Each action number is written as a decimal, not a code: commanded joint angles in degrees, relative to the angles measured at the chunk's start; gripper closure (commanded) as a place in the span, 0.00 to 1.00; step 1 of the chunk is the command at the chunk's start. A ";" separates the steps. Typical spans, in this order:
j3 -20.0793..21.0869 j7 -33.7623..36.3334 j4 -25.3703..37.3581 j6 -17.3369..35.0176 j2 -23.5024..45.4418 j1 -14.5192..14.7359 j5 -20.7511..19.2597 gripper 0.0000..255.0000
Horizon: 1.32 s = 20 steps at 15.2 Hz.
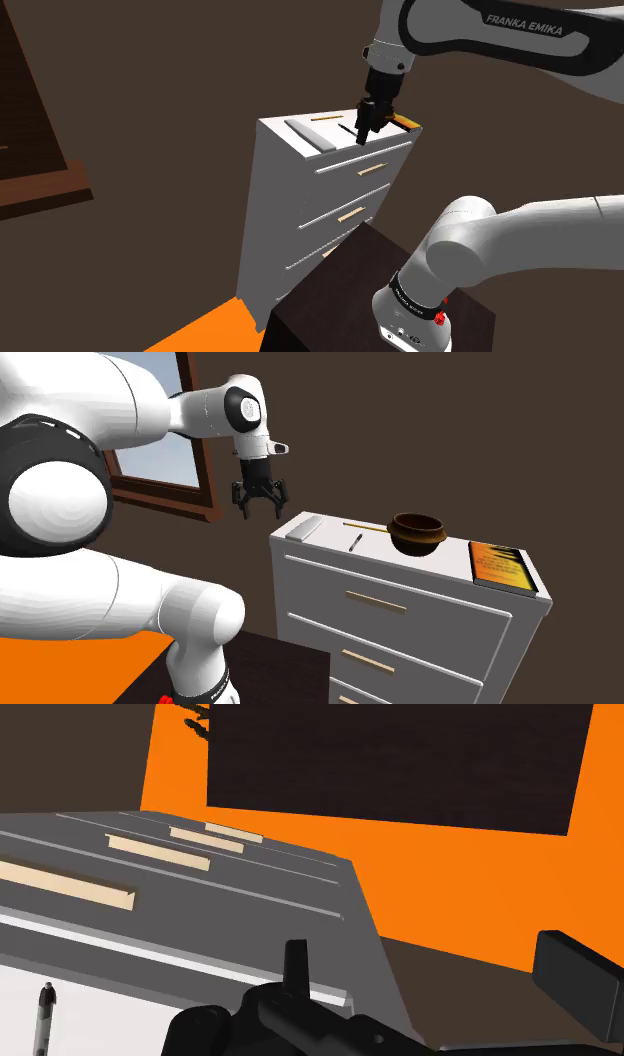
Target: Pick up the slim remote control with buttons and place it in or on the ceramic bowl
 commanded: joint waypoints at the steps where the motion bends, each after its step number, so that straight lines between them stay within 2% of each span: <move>1: 0.00 0.00 0.00 0.00 0.00 0.00 0.00 0.00; 11: -2.58 4.26 8.70 14.21 21.00 -2.19 1.77 0.00; 19: -4.89 6.14 20.58 20.83 37.99 -3.55 4.67 0.00; 20: -4.96 6.18 21.04 20.97 38.54 -3.60 4.80 0.00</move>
